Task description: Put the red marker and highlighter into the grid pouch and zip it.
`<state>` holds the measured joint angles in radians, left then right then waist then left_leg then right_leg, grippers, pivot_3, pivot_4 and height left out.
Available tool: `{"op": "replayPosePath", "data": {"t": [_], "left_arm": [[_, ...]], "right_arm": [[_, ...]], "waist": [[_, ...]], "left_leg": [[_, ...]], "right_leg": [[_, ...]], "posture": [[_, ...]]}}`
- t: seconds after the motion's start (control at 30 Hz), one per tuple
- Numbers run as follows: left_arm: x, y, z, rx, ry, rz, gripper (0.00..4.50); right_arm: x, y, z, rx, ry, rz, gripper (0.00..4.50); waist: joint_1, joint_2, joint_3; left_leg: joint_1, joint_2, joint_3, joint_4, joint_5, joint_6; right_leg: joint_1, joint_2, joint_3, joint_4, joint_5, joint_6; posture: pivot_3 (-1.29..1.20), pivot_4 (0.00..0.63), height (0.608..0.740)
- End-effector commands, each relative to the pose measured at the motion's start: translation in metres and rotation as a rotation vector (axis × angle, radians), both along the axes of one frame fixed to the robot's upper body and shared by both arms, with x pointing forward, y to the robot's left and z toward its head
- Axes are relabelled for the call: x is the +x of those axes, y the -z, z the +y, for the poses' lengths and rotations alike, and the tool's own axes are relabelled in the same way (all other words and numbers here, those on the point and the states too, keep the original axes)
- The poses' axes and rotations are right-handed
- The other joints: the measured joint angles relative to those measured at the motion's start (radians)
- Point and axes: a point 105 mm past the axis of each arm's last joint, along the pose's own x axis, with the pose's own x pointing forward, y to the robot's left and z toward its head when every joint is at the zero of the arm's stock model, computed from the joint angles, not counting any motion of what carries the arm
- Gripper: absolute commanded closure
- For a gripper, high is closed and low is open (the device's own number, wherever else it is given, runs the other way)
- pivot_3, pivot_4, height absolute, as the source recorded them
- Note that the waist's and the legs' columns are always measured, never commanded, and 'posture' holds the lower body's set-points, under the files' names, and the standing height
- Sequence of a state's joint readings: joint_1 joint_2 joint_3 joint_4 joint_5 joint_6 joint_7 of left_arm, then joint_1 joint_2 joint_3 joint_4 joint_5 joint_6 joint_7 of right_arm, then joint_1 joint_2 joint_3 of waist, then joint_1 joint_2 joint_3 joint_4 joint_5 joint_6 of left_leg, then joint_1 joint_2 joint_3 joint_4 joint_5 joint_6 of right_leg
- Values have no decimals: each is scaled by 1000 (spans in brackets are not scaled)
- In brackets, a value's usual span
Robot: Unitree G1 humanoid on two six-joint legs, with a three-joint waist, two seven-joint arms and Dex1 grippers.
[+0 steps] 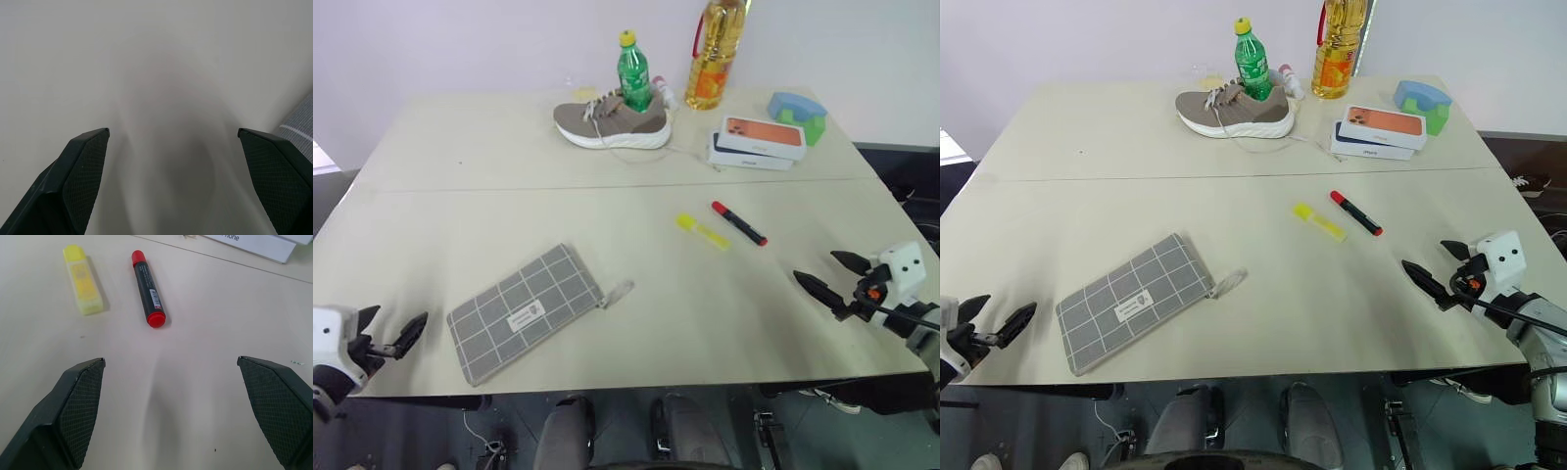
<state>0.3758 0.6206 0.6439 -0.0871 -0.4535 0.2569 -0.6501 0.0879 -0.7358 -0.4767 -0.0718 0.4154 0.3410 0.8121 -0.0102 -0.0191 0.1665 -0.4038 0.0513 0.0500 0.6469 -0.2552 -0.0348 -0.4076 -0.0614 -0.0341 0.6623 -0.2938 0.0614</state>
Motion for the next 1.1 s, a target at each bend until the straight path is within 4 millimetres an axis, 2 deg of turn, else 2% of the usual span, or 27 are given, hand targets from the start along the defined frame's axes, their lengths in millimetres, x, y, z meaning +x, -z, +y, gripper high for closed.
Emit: {"op": "replayPosePath", "data": {"t": [0.03, 0.3, 0.43, 0.57, 0.63, 0.7, 0.73, 0.77, 0.83, 0.9, 1.0, 1.1], "left_arm": [[4, -9, 0, 23, 7, -31, 79], [12, -17, 5, 66, -20, -85, 79], [18, -26, 6, 135, -38, -152, 79], [16, -23, 1, 116, -51, -179, 79], [18, -21, -8, 118, -17, -176, 0], [20, -19, -15, 121, 7, -172, 0], [21, -19, -16, 123, 11, -172, 0], [24, -20, -19, 126, 25, -175, 0], [28, -23, -23, 141, 56, -175, 0], [29, -24, -26, 166, 91, -163, 0], [25, -25, -29, 240, 162, -139, 0], [18, -25, -33, 354, 278, -96, 0]], "right_arm": [[2, -8, 2, -13, -10, -37, 0], [10, -10, 10, -10, -9, -69, 0], [18, -18, 37, 17, -75, -103, 0], [22, -26, 81, 46, -217, -128, 0], [21, -33, 110, 84, -315, -140, 527], [19, -36, 133, 115, -386, -139, 1308], [19, -36, 139, 122, -397, -136, 1907], [19, -34, 155, 126, -440, -130, 2329], [18, -33, 180, 135, -499, -132, 3447], [20, -30, 190, 141, -508, -115, 4441], [24, -22, 208, 114, -535, -90, 4441], [38, -10, 226, 58, -516, -69, 4441]], "waist": [[0, 0, 0], [-1, 0, 0], [-2, 0, 0], [-3, 0, 0], [-3, 0, 0], [-2, 0, 0], [-1, -1, 0], [0, -1, 0], [0, -2, -1], [0, -2, -1], [-2, -2, -1], [-9, -3, -1]], "left_leg": [[0, 0, 0, 0, 0, 0], [0, 0, 0, 0, 0, 0], [0, 0, 0, 0, 0, 0], [0, 0, 0, 0, 0, 0], [0, 0, 0, 0, 0, 0], [0, 0, 0, 0, 0, 0], [0, 0, 0, 0, 0, 0], [0, 1, 0, 0, 0, 0], [0, 0, -1, 0, 0, 0], [0, 0, -1, 0, 0, 0], [-1, 0, 0, 0, 0, 0], [-1, 0, 0, 0, 0, 0]], "right_leg": [[0, 0, 0, 0, 0, 0], [0, 1, 0, 0, 0, 0], [0, 1, 0, 0, 1, 1], [0, 0, 0, 0, 2, 3], [0, 0, 1, 0, 2, 3], [0, 0, 1, 0, 2, 3], [0, 0, 1, 1, 2, 3], [0, 0, 0, 1, 2, 3], [0, 0, 0, 1, 2, 3], [0, 0, 0, 0, 2, 3], [-1, -1, 0, 0, 2, 3], [-1, -1, 0, 1, 1, 2]], "posture": [[0, 150, 740], [0, 150, 740], [0, 150, 740], [0, 150, 740], [0, 150, 740], [0, 150, 740], [0, 150, 740], [0, 150, 740], [0, 150, 740], [0, 150, 740], [0, 150, 740], [0, 150, 740]]}}
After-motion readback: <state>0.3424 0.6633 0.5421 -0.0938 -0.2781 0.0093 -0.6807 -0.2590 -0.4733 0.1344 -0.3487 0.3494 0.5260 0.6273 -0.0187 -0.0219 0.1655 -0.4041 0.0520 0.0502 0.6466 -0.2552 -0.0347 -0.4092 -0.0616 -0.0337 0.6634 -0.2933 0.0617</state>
